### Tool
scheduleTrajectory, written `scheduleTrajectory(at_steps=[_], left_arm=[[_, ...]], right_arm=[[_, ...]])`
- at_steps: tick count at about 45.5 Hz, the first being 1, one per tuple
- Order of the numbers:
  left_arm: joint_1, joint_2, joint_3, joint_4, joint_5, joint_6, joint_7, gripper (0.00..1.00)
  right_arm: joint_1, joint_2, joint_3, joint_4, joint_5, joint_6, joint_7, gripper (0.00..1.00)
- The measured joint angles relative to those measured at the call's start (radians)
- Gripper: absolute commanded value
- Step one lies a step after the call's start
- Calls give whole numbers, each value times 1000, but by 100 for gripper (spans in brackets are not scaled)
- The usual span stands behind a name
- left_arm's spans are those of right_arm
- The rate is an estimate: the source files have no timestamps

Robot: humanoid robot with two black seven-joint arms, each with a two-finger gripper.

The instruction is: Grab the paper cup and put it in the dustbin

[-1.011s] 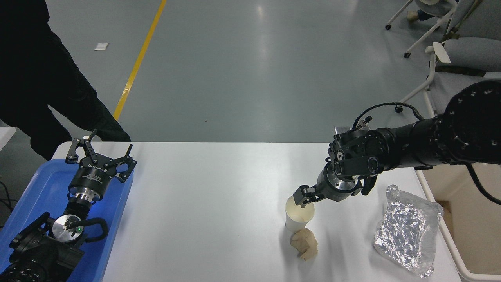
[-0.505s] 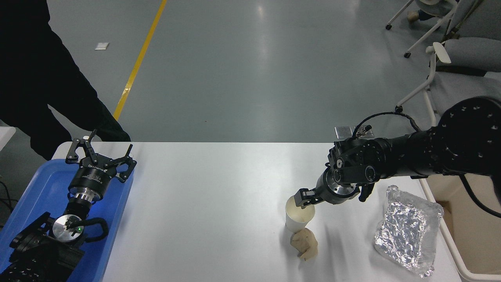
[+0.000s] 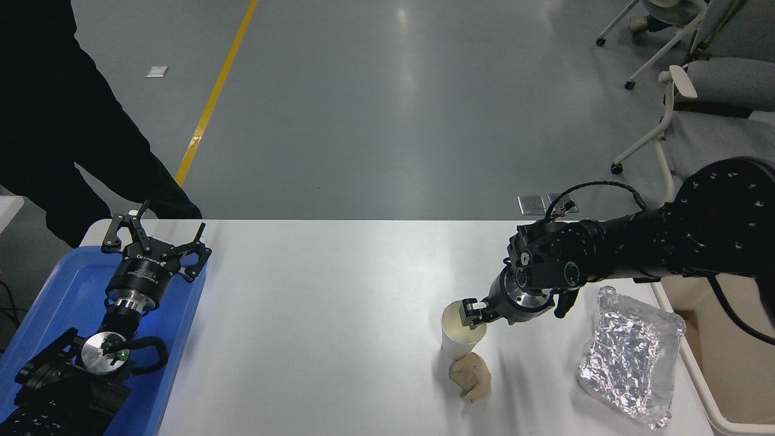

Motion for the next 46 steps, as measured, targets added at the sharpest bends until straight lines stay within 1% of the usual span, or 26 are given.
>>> scheduleTrajectory(at_steps=[18, 27, 35, 40, 46], left_arm=[[0, -1, 0, 0, 0, 0, 0, 99], [-1, -1, 0, 0, 1, 0, 0, 99], [-1, 0, 0, 0, 1, 0, 1, 99], [-1, 0, 0, 0, 1, 0, 2, 99], [-2, 0, 1, 0, 1, 0, 2, 99]], right_arm=[[-2, 0, 4, 14, 13, 10, 0, 0], [22, 0, 4, 31, 55, 15, 2, 0], [86, -1, -4, 99, 83, 19, 5, 0], [159, -26, -9, 166, 93, 37, 7, 0], [275, -73, -15, 245, 127, 100, 9, 0]])
